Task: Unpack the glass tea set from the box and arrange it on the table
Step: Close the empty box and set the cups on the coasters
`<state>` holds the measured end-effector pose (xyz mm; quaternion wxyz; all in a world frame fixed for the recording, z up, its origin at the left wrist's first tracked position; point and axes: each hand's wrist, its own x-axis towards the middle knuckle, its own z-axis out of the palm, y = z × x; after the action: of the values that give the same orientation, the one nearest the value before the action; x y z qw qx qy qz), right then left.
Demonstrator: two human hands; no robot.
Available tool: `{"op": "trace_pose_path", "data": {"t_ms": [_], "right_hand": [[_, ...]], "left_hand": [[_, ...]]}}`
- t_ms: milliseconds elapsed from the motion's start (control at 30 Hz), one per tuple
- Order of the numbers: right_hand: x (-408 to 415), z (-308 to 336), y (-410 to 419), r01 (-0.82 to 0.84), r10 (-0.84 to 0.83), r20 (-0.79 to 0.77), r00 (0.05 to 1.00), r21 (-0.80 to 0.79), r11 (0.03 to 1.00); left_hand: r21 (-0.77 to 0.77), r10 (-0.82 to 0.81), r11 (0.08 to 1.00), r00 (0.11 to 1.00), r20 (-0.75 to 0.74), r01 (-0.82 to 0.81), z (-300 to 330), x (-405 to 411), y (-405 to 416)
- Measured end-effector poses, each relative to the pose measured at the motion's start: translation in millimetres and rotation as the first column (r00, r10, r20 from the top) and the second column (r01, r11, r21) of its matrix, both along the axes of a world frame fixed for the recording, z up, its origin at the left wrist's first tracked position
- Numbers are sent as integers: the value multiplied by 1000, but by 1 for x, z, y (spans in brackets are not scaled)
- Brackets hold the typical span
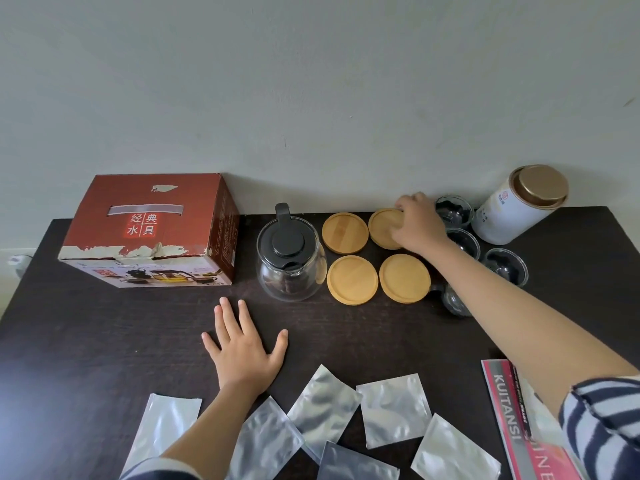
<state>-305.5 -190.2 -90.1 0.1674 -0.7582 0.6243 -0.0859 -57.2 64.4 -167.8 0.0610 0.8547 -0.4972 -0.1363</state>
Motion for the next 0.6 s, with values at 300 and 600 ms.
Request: {"op": "trace_pose_path", "data": {"t_ms": [300, 600], "right_hand": [[-55, 20, -37, 345, -317, -210, 925, 116, 931], [-61, 19, -42, 355, -321, -195, 927, 175, 918]], "left_hand": [[-14, 4, 1000, 1000, -7, -4, -1, 0, 0], [-9, 0, 1000, 1000, -5, 0, 0, 0, 0]]}}
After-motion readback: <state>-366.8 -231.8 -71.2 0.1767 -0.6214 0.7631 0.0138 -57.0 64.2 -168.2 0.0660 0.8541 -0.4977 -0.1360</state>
